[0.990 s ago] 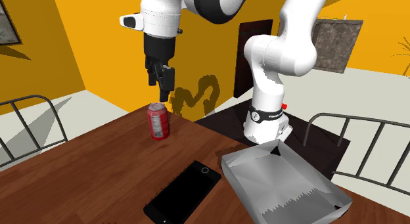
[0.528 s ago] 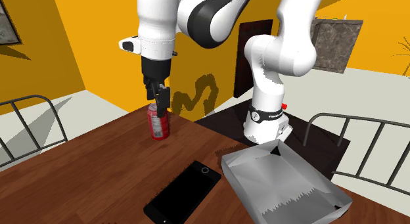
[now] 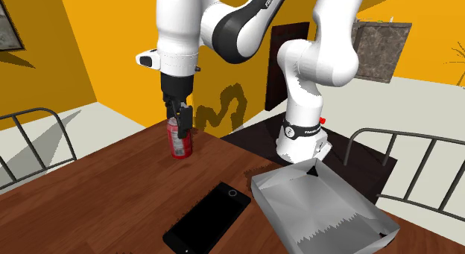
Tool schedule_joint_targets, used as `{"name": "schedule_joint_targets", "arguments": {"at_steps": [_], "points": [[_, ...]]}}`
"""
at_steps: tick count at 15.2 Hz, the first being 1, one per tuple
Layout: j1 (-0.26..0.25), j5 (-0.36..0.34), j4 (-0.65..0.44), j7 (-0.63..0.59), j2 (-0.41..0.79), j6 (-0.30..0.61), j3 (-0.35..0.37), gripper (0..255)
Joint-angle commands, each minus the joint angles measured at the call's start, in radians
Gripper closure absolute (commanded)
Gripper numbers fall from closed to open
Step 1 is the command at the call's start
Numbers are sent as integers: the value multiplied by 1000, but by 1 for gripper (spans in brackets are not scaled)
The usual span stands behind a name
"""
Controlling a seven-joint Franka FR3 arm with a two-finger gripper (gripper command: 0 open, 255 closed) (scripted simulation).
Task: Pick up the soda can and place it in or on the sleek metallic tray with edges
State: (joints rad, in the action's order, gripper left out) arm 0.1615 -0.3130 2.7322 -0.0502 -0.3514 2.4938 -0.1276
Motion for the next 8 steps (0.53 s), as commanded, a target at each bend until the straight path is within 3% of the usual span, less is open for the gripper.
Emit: {"name": "schedule_joint_targets", "arguments": {"at_steps": [1, 2, 3, 8], "points": [[0, 0, 0, 0, 0, 0, 0, 0], [0, 0, 0, 0, 0, 0, 0, 0], [0, 0, 0, 0, 0, 0, 0, 255], [0, 0, 0, 0, -1, 0, 0, 255]]}}
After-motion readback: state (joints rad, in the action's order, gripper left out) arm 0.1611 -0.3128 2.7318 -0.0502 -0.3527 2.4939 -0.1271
